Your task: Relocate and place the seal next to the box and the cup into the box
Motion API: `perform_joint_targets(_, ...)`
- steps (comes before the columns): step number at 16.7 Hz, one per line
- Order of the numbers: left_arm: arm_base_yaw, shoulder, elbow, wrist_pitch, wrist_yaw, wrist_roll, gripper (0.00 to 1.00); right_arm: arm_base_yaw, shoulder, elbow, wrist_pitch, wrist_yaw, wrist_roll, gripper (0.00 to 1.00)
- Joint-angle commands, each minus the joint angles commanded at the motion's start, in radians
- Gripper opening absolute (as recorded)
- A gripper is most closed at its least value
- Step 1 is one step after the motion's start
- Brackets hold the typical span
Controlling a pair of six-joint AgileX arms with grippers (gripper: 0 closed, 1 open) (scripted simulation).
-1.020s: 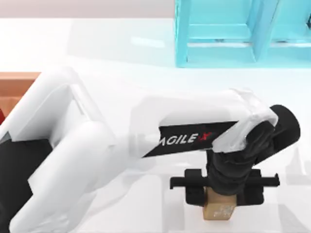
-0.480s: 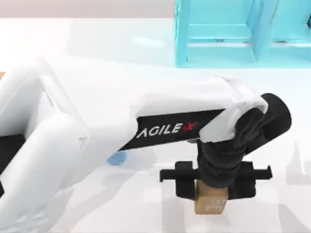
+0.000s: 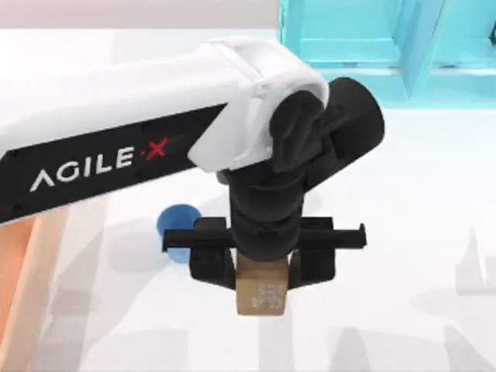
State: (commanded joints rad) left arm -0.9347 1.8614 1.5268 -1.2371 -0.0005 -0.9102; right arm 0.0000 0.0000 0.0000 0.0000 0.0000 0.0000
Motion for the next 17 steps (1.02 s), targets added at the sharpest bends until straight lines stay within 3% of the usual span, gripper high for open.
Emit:
perform_joint_targets(6,0.014,-0.019,-0.017,-0.008,0.0,0.02,0.0,0.0,0.0,0.0,0.0,0.0,0.0,1.0)
perform_joint_targets(17,0.397,-0.466,-0.399,-0.064,0.001,0.396,0.0,0.0,0.0,0.0,0.0,0.0,0.0,1.0)
